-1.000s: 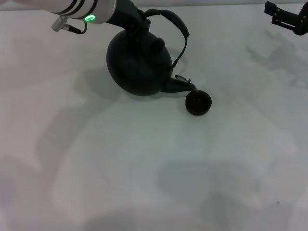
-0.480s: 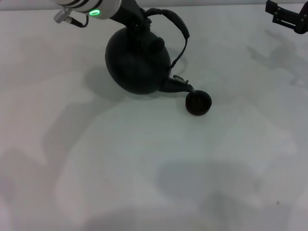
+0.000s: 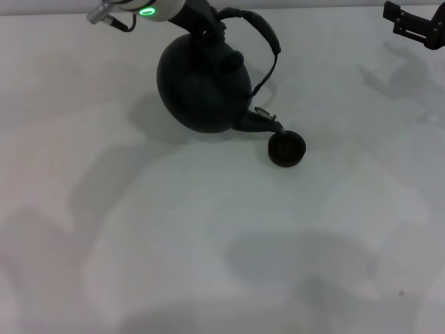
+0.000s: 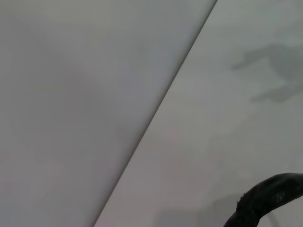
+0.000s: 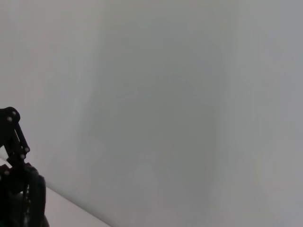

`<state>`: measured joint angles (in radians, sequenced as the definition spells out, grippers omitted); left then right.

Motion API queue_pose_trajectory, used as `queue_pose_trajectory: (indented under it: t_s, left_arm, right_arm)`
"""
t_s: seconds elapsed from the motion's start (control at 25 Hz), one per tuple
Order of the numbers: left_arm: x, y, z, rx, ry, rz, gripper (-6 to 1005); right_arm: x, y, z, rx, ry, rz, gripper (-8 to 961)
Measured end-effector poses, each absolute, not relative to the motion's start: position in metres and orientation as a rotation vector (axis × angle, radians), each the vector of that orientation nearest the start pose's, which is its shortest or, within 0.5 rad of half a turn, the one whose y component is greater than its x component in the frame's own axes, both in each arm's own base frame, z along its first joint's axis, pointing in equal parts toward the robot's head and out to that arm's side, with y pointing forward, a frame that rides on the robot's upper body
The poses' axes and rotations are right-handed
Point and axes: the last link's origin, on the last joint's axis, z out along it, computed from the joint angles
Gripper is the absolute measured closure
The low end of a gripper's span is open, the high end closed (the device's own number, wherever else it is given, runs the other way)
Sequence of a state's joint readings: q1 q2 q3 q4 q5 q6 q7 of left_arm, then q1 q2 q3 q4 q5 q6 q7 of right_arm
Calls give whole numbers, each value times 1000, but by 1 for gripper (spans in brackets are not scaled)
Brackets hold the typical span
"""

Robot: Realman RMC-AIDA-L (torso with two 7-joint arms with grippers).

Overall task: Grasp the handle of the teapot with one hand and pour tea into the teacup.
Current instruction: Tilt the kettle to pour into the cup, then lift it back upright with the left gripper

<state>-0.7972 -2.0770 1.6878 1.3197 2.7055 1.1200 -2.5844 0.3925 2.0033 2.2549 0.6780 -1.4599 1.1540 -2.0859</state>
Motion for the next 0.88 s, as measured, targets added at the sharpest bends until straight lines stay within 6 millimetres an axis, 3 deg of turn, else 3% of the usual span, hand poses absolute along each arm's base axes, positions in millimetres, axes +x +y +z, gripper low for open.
queue_pose_trajectory:
  t_s: [0.88]
  left_arm:
    - [-65, 403, -51, -2490, -76, 434, 848]
  right_arm:
    - [301, 367, 63, -2181, 381, 619, 112]
